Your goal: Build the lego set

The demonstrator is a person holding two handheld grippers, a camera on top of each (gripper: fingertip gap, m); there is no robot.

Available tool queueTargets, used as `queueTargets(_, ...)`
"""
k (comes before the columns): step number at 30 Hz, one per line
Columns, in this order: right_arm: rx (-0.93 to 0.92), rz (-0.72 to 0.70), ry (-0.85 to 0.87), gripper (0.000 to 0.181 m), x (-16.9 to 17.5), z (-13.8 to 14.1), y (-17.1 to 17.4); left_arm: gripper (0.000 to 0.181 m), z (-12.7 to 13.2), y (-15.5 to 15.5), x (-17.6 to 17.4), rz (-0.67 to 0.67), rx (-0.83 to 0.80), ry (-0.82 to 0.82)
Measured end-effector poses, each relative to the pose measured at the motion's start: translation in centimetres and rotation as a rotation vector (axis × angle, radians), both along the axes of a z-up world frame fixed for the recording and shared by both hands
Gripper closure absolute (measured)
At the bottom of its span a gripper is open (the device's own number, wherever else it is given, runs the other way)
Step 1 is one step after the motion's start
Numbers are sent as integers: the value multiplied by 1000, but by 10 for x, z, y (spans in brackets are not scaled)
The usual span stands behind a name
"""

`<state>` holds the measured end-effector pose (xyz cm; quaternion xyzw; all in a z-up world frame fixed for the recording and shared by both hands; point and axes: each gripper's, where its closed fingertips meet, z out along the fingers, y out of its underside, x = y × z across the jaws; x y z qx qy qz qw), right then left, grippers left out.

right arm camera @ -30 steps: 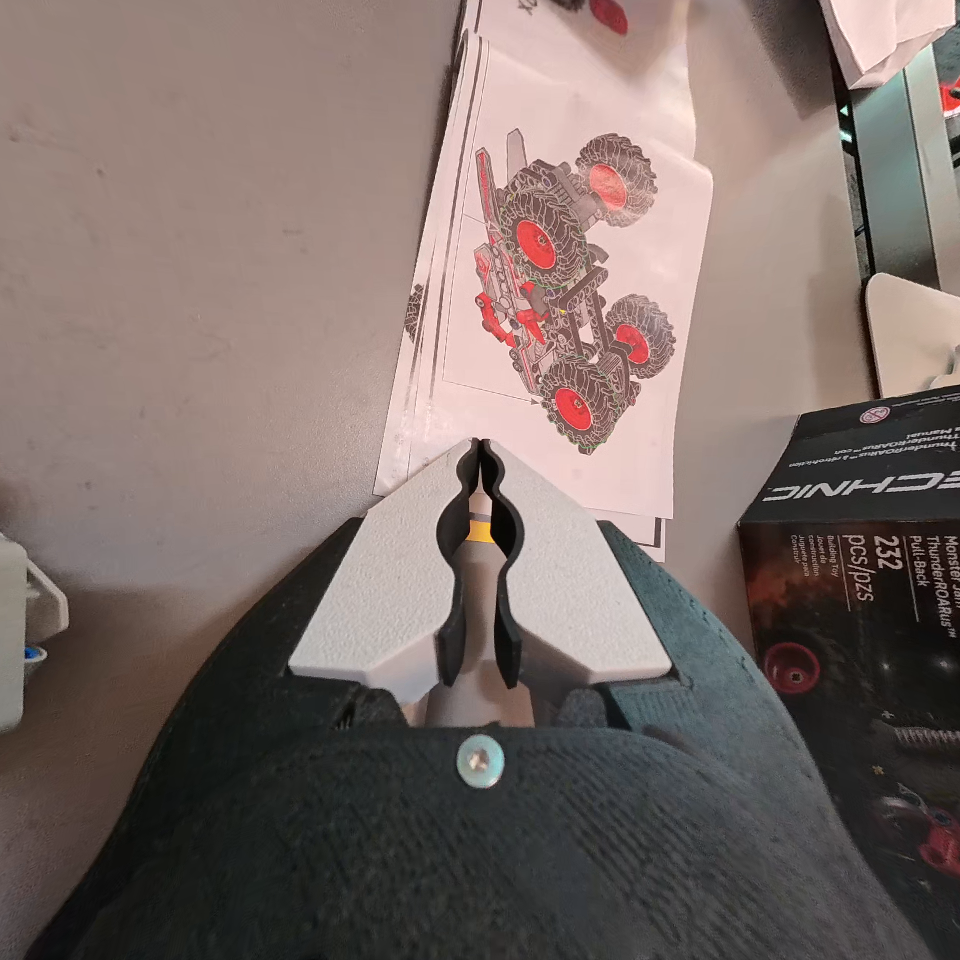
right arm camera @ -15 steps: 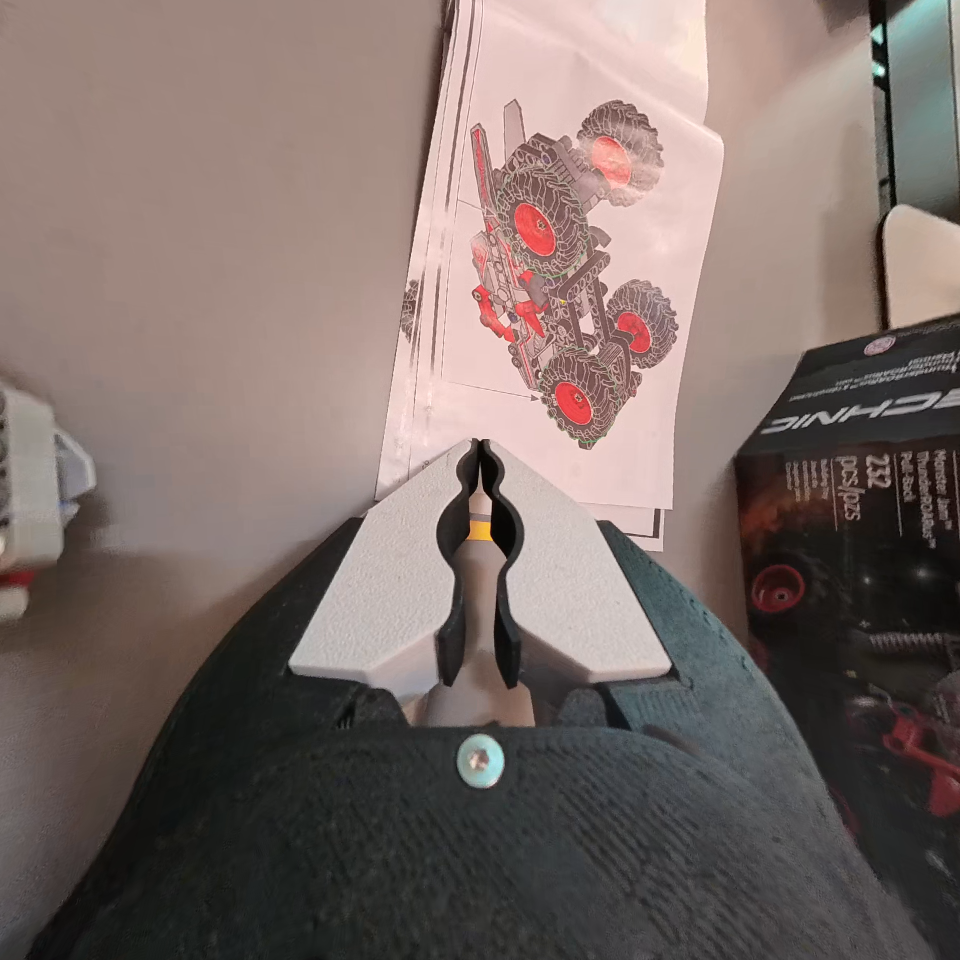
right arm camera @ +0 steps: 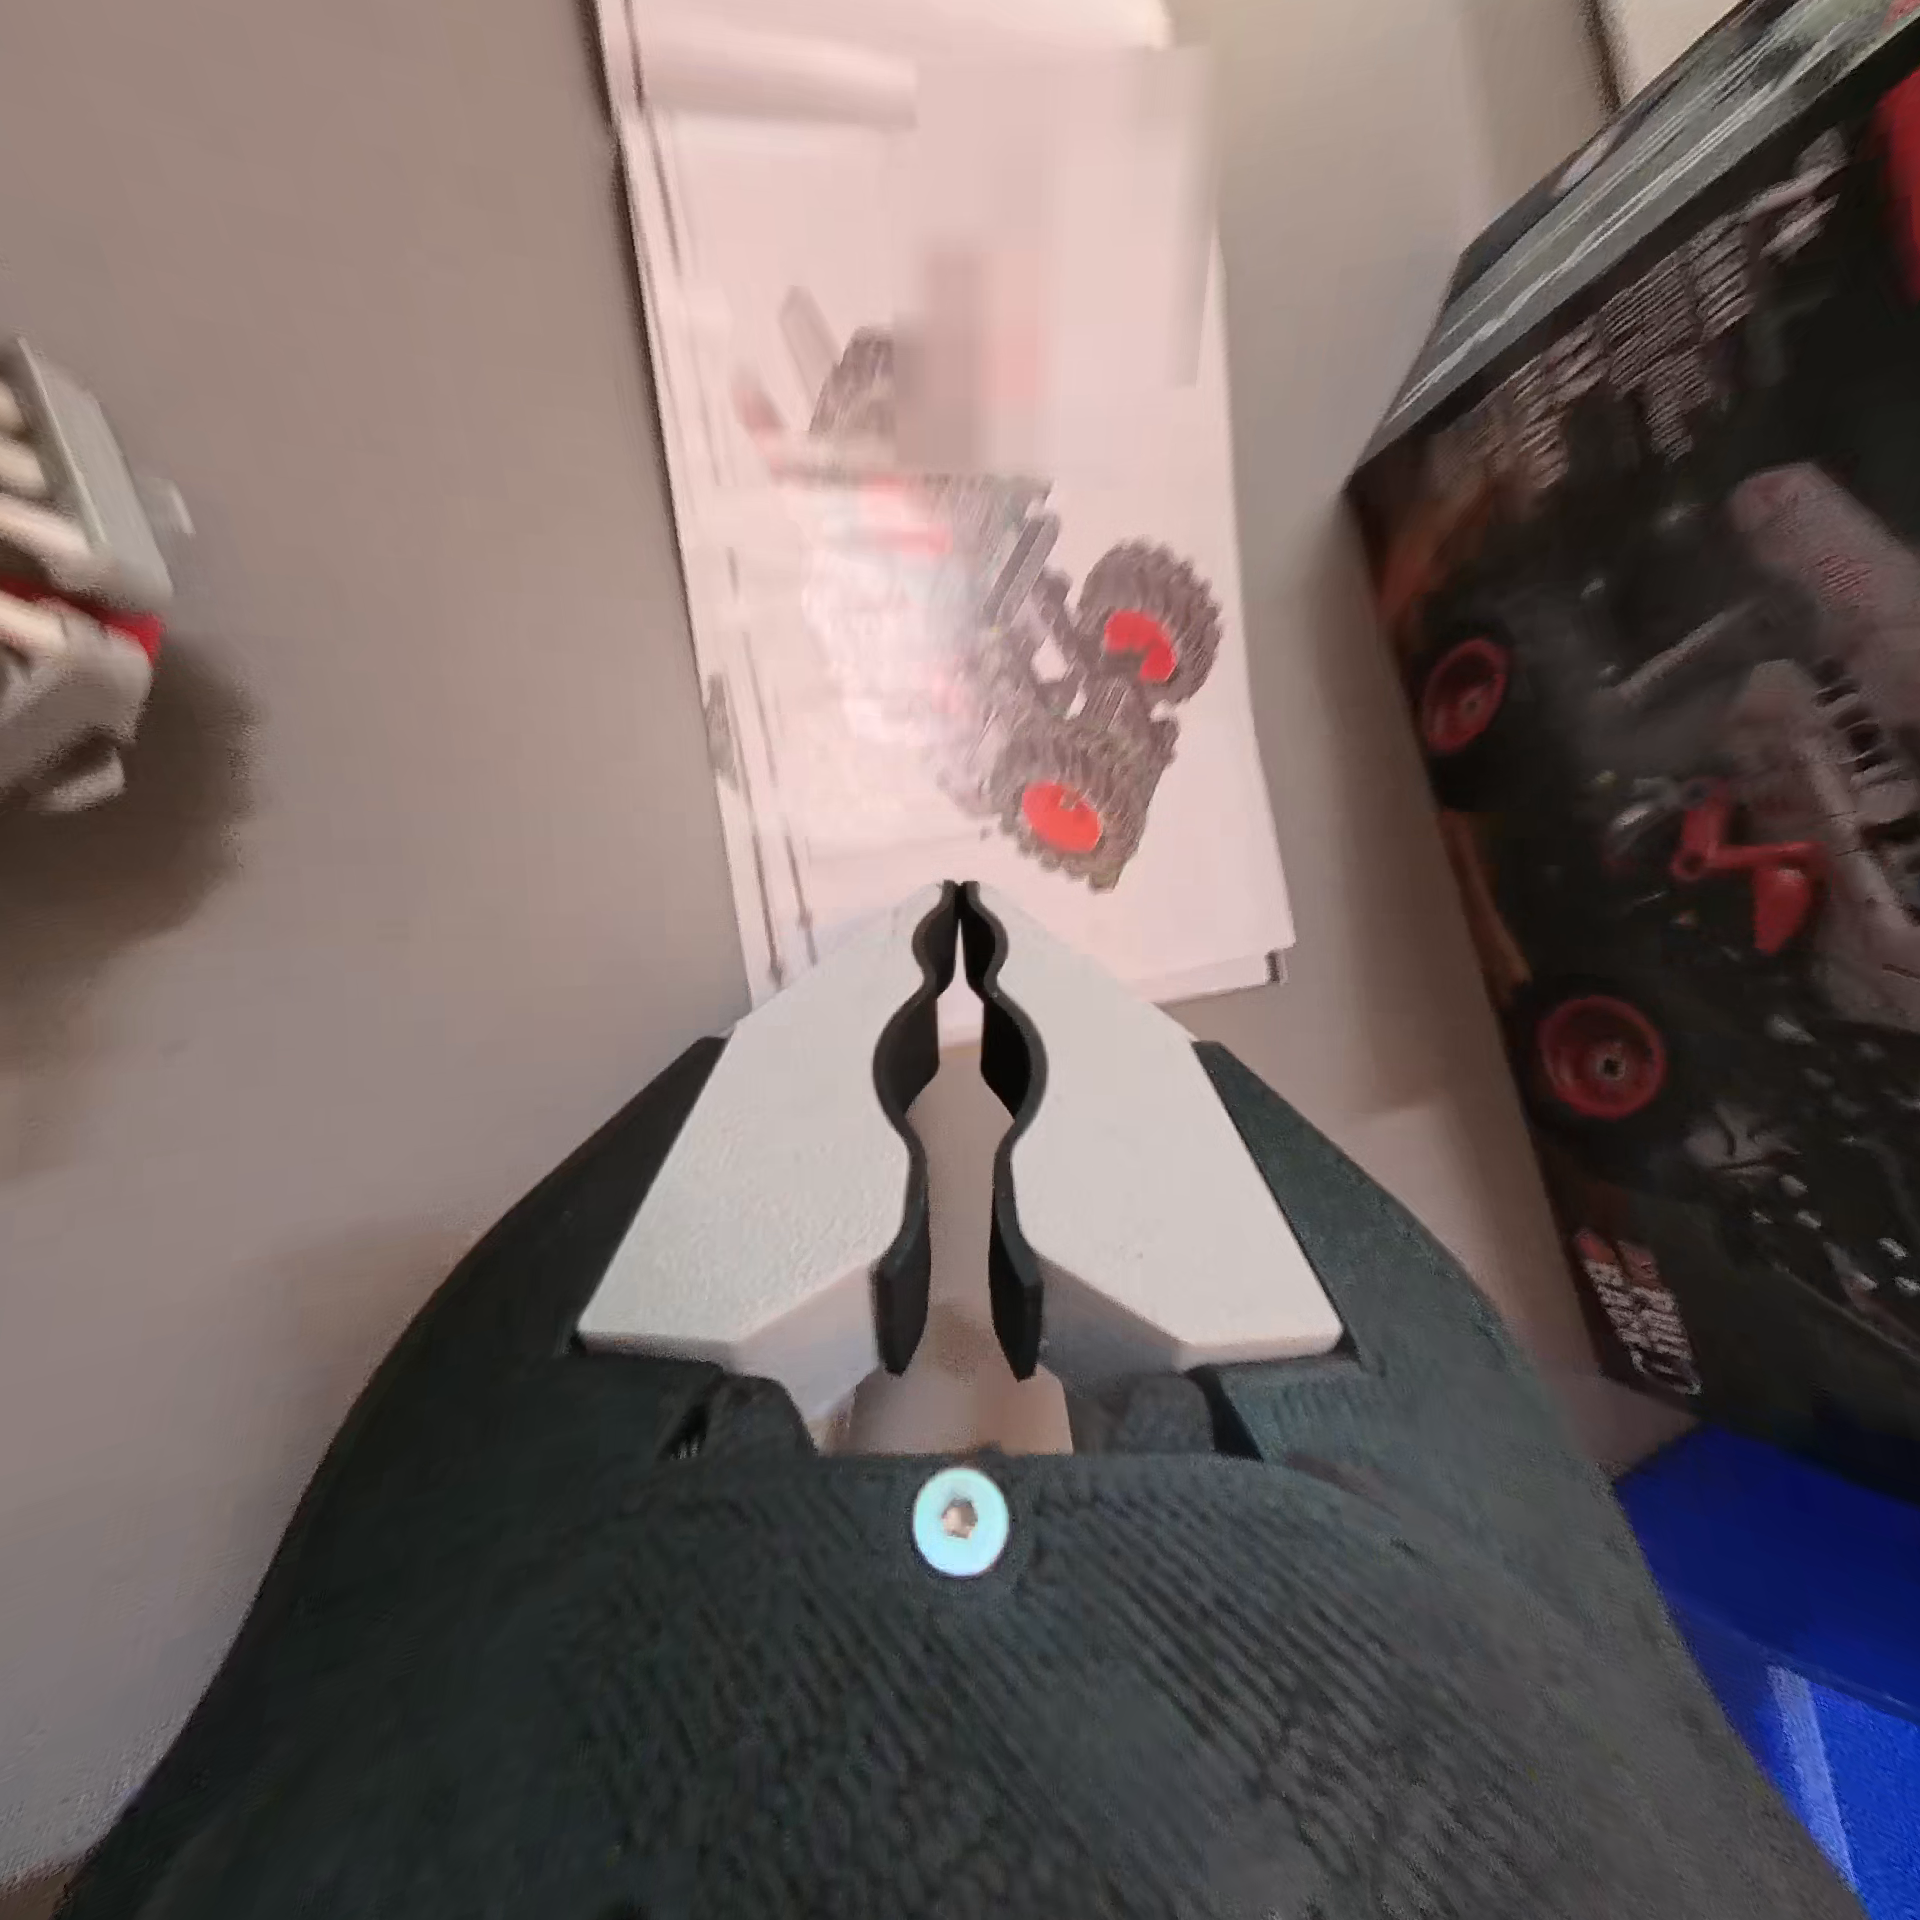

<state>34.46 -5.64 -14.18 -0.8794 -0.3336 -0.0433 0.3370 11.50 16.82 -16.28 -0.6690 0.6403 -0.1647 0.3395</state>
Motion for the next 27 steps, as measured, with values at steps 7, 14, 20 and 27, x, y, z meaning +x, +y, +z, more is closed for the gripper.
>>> queueTargets(7, 75, 5, 58, 177, -26, -13, 24, 177, -1, -3, 1, -9, -13, -23)
queueTargets(14, 31, -68, 69, 181, -13, -23, 10, 181, -2, -6, 1, -11, -64, -55)
queueTargets(20, 32, -70, 29, 181, -12, -23, 8, 181, -2, -6, 2, -23, -52, -49)
queueTargets(27, 40, -75, 1, 181, -12, -23, 8, 175, 12, -8, 2, 16, -46, -66)
